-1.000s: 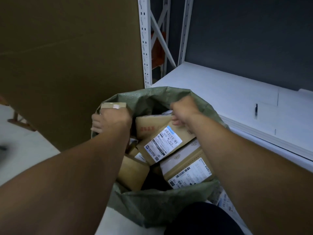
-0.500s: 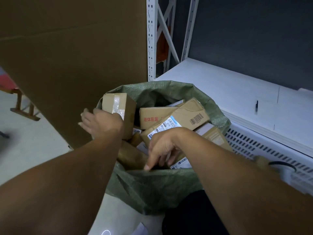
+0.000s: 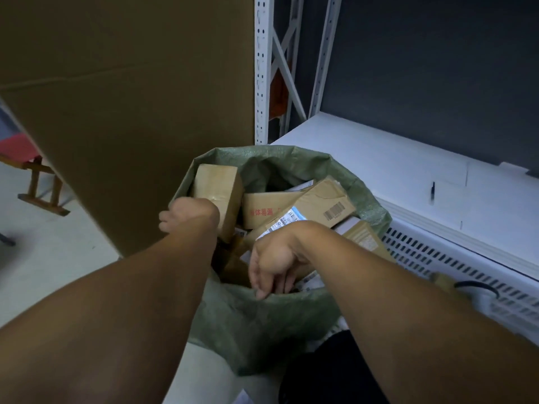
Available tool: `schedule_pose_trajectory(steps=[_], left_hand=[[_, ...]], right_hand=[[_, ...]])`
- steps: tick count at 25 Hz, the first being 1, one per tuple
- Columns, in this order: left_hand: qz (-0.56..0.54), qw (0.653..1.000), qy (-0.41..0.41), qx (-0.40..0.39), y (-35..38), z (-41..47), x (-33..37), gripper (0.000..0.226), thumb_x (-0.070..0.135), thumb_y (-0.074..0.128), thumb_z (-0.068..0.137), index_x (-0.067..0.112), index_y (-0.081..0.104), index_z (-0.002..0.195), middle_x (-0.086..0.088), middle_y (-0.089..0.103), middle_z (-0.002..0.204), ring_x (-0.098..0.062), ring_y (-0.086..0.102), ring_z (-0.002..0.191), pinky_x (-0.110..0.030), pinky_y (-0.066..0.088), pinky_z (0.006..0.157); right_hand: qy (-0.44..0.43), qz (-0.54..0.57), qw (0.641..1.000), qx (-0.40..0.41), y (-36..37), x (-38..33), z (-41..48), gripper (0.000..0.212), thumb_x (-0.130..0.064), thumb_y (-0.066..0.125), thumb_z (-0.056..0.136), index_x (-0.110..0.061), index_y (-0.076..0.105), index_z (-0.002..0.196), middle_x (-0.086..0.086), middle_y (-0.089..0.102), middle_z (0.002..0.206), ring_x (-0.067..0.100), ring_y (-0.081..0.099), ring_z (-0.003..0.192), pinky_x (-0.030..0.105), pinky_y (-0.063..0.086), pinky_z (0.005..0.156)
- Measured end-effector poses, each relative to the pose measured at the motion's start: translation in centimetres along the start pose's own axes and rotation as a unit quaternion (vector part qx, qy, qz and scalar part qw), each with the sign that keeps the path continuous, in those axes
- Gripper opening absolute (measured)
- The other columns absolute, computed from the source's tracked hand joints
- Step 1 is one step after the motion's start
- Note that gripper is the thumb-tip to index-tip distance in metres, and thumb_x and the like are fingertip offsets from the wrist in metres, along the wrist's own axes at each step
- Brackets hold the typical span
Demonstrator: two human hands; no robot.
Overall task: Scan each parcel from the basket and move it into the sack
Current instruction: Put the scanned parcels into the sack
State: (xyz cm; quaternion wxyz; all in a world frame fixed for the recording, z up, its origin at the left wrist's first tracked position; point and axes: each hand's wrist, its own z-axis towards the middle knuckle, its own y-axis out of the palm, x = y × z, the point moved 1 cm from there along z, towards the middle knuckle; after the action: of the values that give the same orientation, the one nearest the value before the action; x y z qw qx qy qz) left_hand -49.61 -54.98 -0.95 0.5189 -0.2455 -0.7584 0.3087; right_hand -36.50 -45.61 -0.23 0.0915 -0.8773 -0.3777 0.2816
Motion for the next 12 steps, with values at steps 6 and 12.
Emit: schedule_pose_trajectory(steps=[6,12], left_hand=[[-0.05,0.997,0.064,0.02,-5.4,-1.1,8.5,0.054,0.029,0.033,0.105,0.005,0.036,0.153,-0.013,0.035,0.158,-0.029,0.031,0.147,-0.038,0.023,0.119],[-0.039,0.997,0.043,0.055,-5.0,-2.4,8.4,0.053,0.023,0.048,0.096,0.004,0.045,0.145,-0.014,0.038,0.148,-0.03,0.037,0.133,-0.042,0.029,0.112]], right_hand=[[-0.051,0.033,0.995,0.081,-5.1,-1.9,-7.7,0.025,0.006,0.071,0.089,-0.015,0.059,0.079,0.002,0.067,0.059,0.016,0.063,0.056,0.034,0.059,0.069],[-0.046,0.029,0.997,0.056,-3.7,-1.5,-7.7,0.022,0.005,0.07,0.09,-0.012,0.062,0.079,0.008,0.067,0.07,0.02,0.064,0.065,0.042,0.059,0.08]])
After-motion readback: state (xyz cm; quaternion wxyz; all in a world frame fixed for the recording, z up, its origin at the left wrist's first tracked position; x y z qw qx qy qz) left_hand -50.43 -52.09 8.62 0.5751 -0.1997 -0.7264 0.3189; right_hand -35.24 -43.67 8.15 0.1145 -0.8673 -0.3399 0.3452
